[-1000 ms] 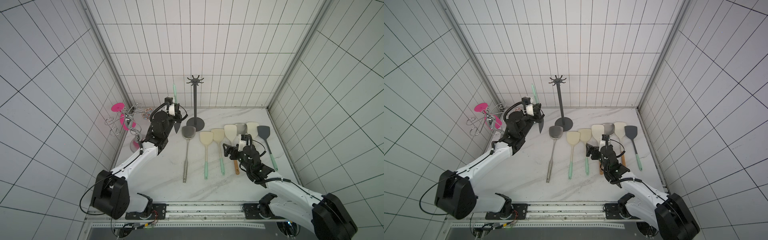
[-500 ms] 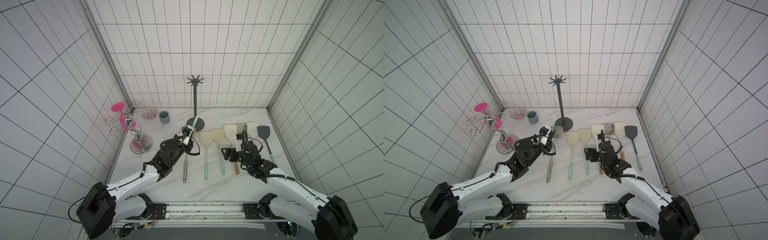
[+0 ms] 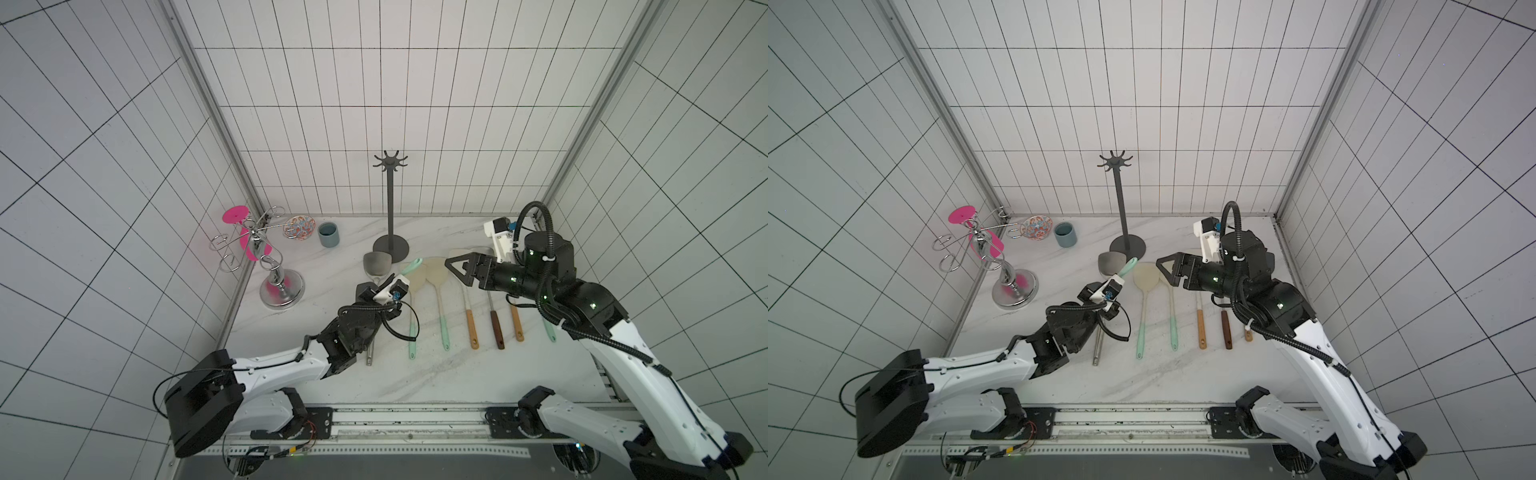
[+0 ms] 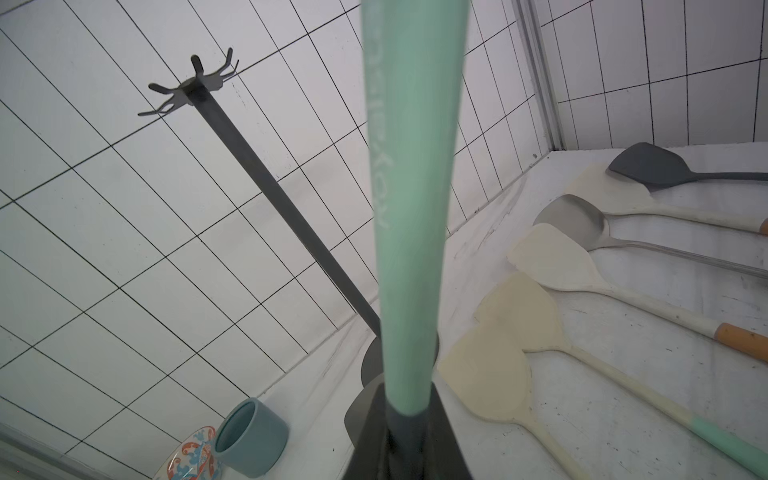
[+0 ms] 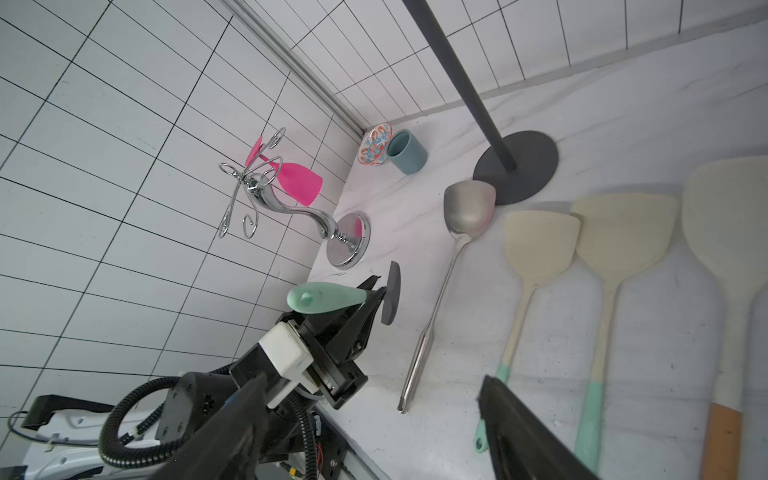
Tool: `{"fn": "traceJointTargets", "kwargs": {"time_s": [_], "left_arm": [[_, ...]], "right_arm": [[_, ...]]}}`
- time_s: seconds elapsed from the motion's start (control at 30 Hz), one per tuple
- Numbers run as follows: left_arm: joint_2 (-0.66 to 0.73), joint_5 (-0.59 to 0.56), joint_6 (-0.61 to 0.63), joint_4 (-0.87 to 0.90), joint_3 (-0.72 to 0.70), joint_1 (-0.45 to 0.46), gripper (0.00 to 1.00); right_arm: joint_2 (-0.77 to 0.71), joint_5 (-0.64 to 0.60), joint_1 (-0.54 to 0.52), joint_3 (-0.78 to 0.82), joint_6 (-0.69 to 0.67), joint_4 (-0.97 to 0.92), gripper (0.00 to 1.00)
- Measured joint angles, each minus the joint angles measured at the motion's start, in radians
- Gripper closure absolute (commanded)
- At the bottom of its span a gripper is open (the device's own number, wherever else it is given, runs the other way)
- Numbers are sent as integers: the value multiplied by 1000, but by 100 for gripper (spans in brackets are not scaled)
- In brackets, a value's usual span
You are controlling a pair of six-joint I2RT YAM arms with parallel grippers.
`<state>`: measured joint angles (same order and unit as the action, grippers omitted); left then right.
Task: Take the spatula off the kitchen utensil rack
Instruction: Place the spatula at the center of the board.
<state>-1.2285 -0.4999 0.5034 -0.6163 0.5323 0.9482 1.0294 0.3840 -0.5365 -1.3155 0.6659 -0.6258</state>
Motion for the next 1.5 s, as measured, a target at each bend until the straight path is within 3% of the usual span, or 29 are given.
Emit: {"fn": "traceJointTargets", "kwargs": {"time_s": [0.27, 0.5, 0.83, 1.0, 1.1, 1.23, 1.27, 1.33, 1.43, 1.5], "left_arm": [[-55, -77, 97, -20, 2, 71, 100], [-93, -118, 134, -15, 19, 94, 100], [-93, -137, 143, -16, 34, 100, 100], [-93, -136, 143, -15, 34, 105, 100], [-92, -143, 144, -8, 34, 105, 100], [-87, -156, 139, -10, 34, 105, 100], [-83, -158, 136, -10, 34, 105, 97], [-75, -158, 132, -15, 36, 105, 79], [-57, -158, 107, -16, 38, 106, 40], [-47, -158, 89, -16, 39, 107, 21]], "right_arm": [[105, 64, -69, -27, 76, -33, 32], [158, 33, -120, -38, 84, -48, 60], [190, -29, -120, -52, 87, -53, 66], [218, -35, -120, -63, 95, -47, 84], [230, -33, -120, -65, 100, -34, 99], [229, -25, -119, -64, 98, -11, 100], [227, -25, -119, -64, 98, -3, 100], [219, -24, -119, -63, 96, 13, 100], [188, -29, -118, -58, 92, 35, 100], [148, -33, -111, -43, 89, 70, 100]]}}
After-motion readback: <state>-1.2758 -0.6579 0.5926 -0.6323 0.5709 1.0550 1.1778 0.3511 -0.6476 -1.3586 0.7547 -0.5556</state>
